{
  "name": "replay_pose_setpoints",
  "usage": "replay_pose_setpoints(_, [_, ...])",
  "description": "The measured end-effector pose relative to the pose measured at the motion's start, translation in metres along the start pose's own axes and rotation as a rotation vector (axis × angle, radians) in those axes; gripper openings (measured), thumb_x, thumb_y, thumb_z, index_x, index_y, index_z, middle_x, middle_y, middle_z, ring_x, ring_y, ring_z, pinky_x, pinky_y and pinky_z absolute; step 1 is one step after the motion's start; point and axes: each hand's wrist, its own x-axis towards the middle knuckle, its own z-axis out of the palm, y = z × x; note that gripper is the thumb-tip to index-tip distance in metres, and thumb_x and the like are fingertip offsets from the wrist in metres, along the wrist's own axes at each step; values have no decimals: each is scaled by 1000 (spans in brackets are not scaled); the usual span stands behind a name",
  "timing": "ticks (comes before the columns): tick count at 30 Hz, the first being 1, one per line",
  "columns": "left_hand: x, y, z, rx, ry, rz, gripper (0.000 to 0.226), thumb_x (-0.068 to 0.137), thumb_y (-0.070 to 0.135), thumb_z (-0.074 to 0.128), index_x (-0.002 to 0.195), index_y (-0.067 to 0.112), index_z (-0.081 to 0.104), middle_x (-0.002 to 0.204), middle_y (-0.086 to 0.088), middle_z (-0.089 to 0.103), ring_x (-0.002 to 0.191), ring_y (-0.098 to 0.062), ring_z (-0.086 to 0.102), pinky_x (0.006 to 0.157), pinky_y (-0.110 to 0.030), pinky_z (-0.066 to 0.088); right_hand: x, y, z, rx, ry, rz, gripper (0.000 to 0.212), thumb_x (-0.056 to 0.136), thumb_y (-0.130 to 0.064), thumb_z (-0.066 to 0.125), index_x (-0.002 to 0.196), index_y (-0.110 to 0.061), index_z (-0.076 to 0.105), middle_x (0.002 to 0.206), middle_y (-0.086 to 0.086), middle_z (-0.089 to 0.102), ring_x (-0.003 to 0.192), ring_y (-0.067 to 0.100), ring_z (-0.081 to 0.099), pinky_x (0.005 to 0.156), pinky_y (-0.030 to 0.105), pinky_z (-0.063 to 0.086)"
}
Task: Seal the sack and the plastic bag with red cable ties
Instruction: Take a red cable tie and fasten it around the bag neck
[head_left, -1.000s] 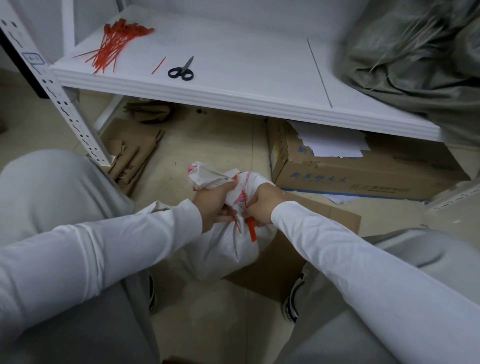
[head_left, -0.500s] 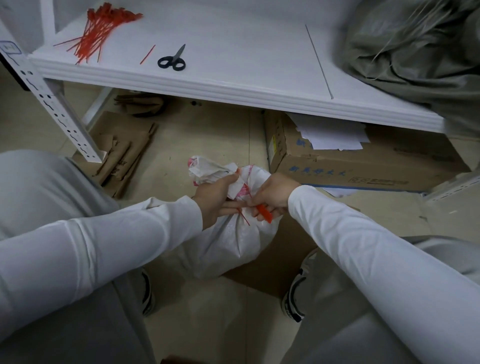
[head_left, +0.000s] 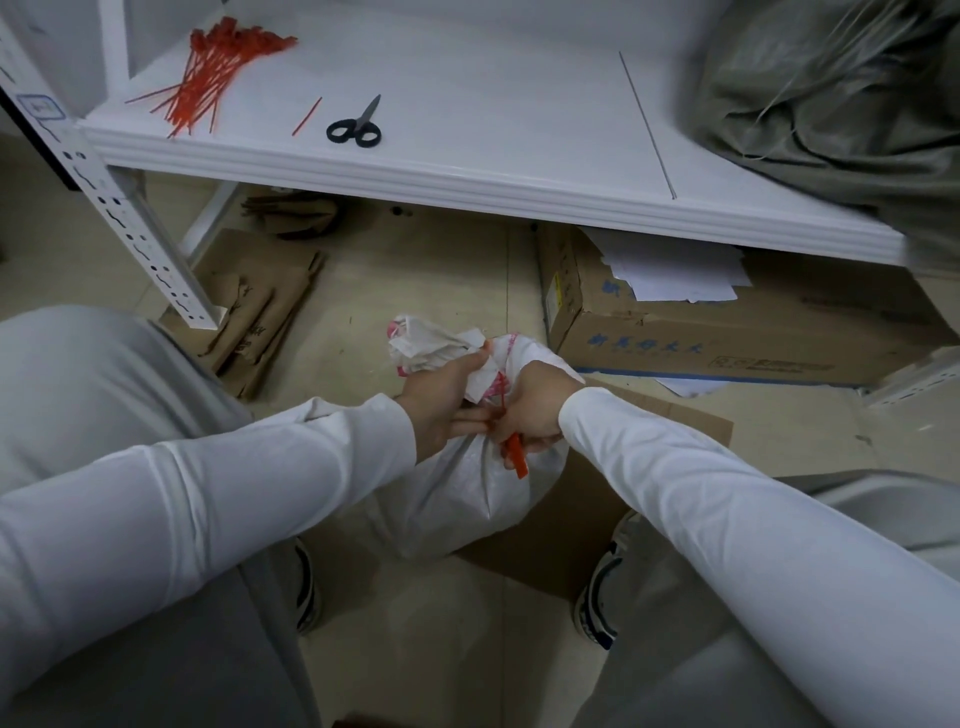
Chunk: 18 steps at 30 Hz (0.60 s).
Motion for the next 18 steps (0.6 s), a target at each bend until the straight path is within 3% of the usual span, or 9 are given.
replay_pose_setpoints(2, [1,0,0,-6,-6,-8,44,90,41,61,123,11,60,96,-12,73,76,-22,73,62,-33,60,1,0,3,-68,38,-26,25,82,-19,71,102,-5,65,97,13,70,89,25,70,82,35,59])
replay_pose_setpoints(6, [-2,7,2,62,-51,24,47,92,43,58,126,11,58,106,-14,71,86,-26,72,69,-36,61,3,3,-1,-124,164,-69,28,91,-23,61,112,-5,63,107,13,67,101,27,66,93,36,53])
replay_pose_setpoints(8, [-13,14,1,333,-46,62,54,93,55,47,118,9,60,104,-13,69,87,-26,68,71,-36,60,3,6,-5,-131,200,-69,31,91,-29,60,112,-5,63,111,13,66,104,27,65,94,37,52])
replay_pose_setpoints(11, [-33,21,0,811,-93,116,71,95,64,22,94,7,65,83,-7,69,76,-23,67,69,-33,57,3,9,-12,-116,175,-63,19,87,-30,64,90,-11,63,104,12,69,96,27,67,91,39,54])
replay_pose_setpoints(14, [-47,13,2,955,-202,400,59,101,49,26,81,11,66,68,-2,68,62,-18,67,59,-24,55,3,10,-14,-133,171,-41,16,84,-29,68,88,-14,62,97,11,69,90,26,68,88,39,55])
replay_pose_setpoints(18, [-41,4,-2,1034,-188,908,20,99,23,48,99,13,64,87,0,68,75,-7,62,73,-19,52,1,8,-15,-147,112,-19,21,86,-25,68,98,-8,65,101,13,69,93,26,67,91,38,54])
